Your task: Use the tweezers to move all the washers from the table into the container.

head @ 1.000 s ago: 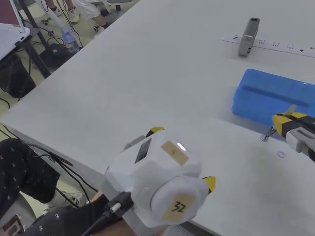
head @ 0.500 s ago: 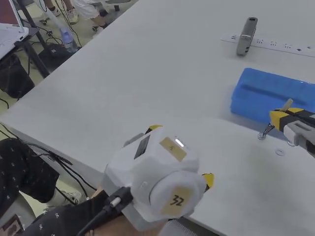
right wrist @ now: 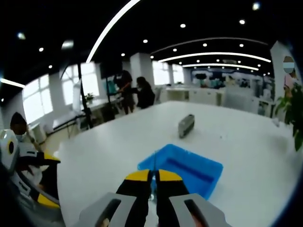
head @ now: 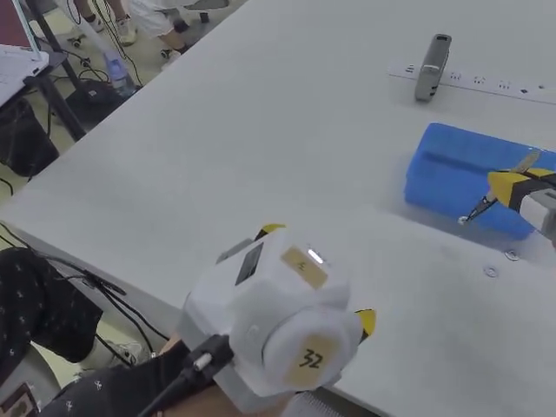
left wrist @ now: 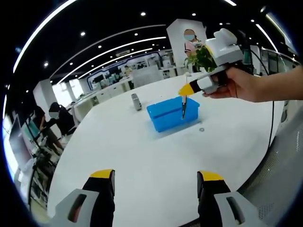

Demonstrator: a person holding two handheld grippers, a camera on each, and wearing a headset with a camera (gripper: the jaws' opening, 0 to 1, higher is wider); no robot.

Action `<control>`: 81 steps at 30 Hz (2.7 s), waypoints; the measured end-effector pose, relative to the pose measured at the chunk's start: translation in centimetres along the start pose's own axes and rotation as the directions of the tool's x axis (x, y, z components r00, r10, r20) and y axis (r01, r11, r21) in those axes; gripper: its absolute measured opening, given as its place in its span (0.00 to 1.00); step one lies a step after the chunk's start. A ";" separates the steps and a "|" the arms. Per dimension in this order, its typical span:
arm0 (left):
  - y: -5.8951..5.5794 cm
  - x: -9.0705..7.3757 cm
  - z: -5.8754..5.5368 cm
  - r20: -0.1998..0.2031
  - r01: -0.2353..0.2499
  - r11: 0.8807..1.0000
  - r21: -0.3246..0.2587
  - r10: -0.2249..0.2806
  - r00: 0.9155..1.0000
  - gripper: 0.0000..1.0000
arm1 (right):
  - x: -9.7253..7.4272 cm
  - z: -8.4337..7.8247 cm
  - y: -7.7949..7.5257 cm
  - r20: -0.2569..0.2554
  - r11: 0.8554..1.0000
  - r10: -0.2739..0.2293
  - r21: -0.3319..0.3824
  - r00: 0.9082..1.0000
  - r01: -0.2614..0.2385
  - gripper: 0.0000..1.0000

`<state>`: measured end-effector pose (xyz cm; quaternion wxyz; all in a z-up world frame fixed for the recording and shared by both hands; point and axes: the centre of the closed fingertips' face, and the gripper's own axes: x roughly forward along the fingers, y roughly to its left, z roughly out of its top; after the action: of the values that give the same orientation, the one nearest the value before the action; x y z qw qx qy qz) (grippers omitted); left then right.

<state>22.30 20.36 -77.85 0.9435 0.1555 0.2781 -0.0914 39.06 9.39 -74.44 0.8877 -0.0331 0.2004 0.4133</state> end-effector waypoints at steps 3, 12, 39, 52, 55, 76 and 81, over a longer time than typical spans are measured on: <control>0.1 0.0 0.1 0.005 -0.007 1.000 0.002 0.007 1.000 0.72 | 0.1 0.7 0.0 0.014 1.000 0.004 -0.012 1.000 -0.003 0.00; 0.1 0.0 0.1 0.006 -0.005 1.000 -0.003 0.005 1.000 0.72 | 0.5 2.3 -0.3 0.046 0.999 -0.003 -0.041 0.999 0.005 0.00; -0.2 0.0 0.3 0.015 0.013 1.000 -0.012 -0.012 1.000 0.76 | 4.9 0.0 -4.0 0.011 0.994 -0.097 -0.047 0.995 0.098 0.01; -0.3 0.0 0.2 0.011 0.013 1.000 -0.008 -0.013 1.000 0.76 | 5.9 -2.0 -3.9 -0.035 0.993 -0.089 -0.083 0.995 0.086 0.01; -0.2 0.0 0.2 0.010 0.011 1.000 -0.006 -0.011 1.000 0.76 | 5.9 -2.3 -4.0 -0.041 0.992 -0.090 -0.094 0.995 0.086 0.01; -0.3 0.0 0.1 0.008 0.014 1.000 0.001 -0.014 1.000 0.75 | 3.5 0.3 -3.7 0.022 0.994 -0.095 -0.052 0.995 0.096 0.02; -0.3 0.0 0.2 0.011 0.013 1.000 -0.002 -0.013 1.000 0.76 | 2.3 1.7 -3.3 0.061 0.996 -0.081 -0.025 0.995 0.082 0.02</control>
<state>22.33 20.02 -77.77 0.9445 0.1523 0.2740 -0.0983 43.43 9.26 -74.16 0.9088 -0.0414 0.1665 0.3803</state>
